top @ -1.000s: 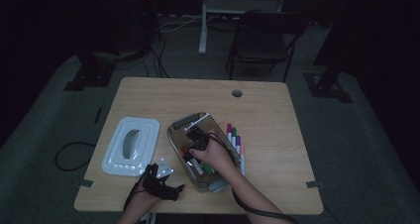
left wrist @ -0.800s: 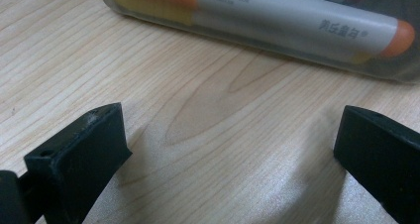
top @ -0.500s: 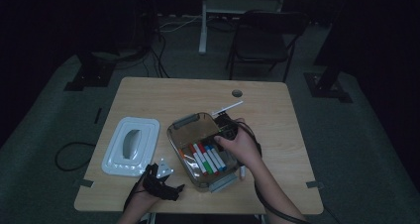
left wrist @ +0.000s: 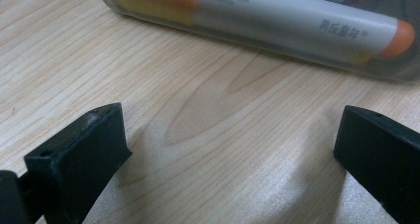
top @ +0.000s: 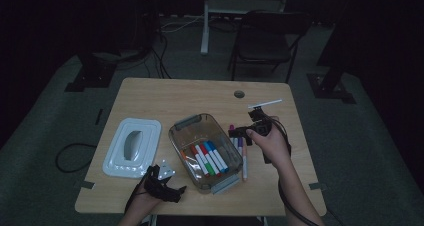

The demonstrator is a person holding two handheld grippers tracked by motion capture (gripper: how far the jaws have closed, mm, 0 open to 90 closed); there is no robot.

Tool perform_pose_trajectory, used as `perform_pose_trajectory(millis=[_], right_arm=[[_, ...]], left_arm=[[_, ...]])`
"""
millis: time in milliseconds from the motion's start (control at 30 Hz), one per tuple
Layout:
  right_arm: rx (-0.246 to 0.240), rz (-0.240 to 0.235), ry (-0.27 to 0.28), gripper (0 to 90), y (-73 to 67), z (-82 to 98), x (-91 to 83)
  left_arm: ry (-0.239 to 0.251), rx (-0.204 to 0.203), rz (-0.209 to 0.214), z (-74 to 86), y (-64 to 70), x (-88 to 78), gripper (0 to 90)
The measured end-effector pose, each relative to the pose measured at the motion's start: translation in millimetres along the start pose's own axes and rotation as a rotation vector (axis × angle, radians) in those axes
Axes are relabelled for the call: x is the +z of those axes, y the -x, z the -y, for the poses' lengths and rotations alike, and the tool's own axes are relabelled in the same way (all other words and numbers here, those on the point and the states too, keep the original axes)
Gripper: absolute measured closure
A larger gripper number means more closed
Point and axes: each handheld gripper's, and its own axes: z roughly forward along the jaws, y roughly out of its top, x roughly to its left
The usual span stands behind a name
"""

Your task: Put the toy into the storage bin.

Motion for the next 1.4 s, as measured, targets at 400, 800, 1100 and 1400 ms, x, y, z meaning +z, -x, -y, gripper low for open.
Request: perform_pose_trajectory(millis=[400,800,1100,1400], right_arm=[[0.125,0.137,-0.045,56.6,57.9,38.8,16.6],[0.179,0.116,-0.158,63.1,70.3,77.6,53.2],[0.200,0.169,-0.178,68.5,74.2,85.0,59.8],[0.247,0.226,-0.147,76.7,84.2,87.1,52.4]], left_arm=[[-0.001,0.000,0.001,0.1,0.1,0.0,0.6],[0.001,0.000,0.001,0.1,0.1,0.1,0.6],[-0.001,0.001,0.001,0.1,0.0,-0.1,0.7],[-0.001,0.001,0.001,0.1,0.0,-0.1,0.6]])
